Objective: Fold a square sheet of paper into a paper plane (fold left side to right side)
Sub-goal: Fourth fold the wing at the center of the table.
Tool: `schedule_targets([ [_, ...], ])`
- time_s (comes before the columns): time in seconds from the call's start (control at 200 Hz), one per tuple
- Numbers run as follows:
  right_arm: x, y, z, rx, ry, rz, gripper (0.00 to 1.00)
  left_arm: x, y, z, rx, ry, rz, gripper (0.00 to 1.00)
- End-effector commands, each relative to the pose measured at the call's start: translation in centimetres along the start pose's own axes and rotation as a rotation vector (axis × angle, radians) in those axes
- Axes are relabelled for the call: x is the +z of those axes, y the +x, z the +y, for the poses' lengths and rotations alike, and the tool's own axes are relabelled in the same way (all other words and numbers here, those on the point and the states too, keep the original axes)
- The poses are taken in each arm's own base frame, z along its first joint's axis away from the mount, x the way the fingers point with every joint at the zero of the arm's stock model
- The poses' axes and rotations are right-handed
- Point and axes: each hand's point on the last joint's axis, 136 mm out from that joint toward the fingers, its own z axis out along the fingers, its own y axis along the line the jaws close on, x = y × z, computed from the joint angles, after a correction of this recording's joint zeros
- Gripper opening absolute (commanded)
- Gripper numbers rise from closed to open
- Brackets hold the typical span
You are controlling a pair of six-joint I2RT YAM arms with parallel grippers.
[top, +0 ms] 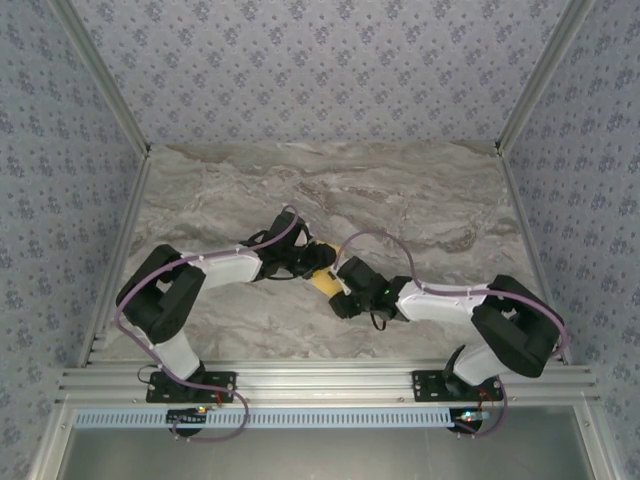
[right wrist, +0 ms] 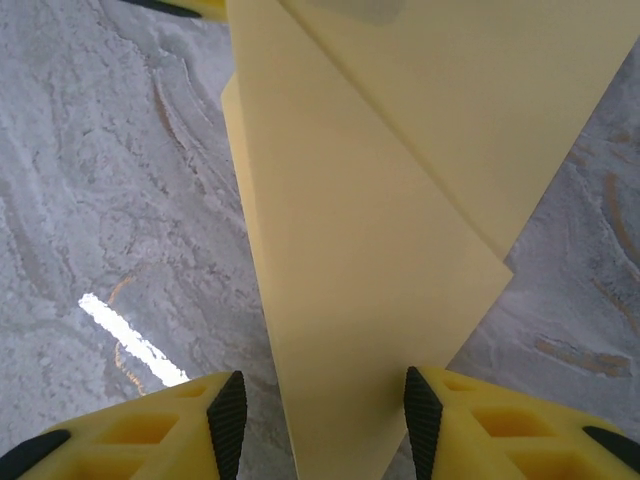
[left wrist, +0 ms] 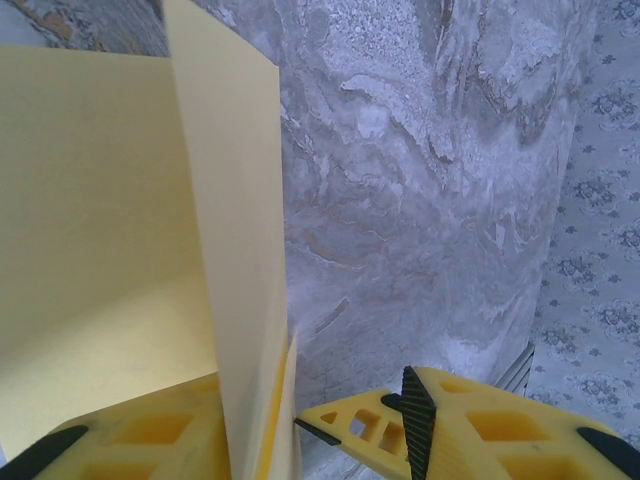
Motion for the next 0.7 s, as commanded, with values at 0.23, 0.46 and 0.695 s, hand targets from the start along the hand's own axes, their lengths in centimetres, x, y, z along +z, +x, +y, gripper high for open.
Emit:
schedule_targets([
  [0.23,0.5,-0.8,0.0,-0.006,0.037,-0.005,0.33,-0.8,0.0,-1.9,0.015,0.031,0.012,0.44],
  [0.46,0.6,-0.4,0.0,0.003,0.037,0.009,0.21,-1.3,0.0,-2.1,0.028,0.025,0.006,0.45],
  [0.695,0.7,0.3,0.7,0.03,-0.008,0.031,0.13,-3.6,-0.4,-2.4,0.066,0.014,-0.035,0.52],
])
